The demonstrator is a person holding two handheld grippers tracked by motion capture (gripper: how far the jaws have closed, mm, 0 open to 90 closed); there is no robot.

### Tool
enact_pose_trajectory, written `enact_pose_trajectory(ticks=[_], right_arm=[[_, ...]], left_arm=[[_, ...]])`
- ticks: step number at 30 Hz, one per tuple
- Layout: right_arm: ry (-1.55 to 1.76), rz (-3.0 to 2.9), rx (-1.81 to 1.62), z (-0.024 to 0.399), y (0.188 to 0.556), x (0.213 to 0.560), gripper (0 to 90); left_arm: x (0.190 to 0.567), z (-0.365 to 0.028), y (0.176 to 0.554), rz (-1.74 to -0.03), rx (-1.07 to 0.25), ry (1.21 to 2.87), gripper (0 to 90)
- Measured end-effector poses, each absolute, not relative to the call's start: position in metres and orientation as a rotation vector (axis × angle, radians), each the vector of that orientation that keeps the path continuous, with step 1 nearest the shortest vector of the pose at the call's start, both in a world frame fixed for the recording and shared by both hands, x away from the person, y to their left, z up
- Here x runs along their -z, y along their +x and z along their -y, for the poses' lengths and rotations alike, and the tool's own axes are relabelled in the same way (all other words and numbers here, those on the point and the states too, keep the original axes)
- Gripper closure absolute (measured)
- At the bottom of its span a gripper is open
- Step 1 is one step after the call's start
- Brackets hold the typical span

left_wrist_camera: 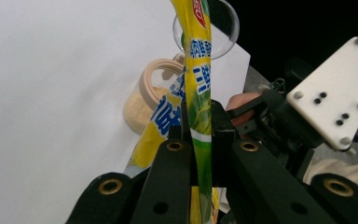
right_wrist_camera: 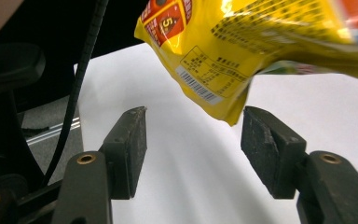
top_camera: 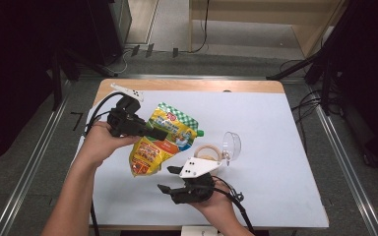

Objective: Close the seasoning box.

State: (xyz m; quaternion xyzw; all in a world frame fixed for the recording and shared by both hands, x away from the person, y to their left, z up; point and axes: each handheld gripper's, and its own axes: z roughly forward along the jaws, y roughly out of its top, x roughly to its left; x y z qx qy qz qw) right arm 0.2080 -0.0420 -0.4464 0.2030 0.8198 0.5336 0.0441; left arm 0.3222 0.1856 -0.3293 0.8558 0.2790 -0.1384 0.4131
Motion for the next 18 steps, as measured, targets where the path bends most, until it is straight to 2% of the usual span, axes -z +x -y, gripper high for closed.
enact_pose_trajectory(ticks=[18], right_arm=[[0.657, -2.517, -1.586, 0.082, 0.196, 0.437, 41.2]], left_arm=[[0.345, -0.2, 0.345, -0.821, 0.202, 2.032, 89.7]])
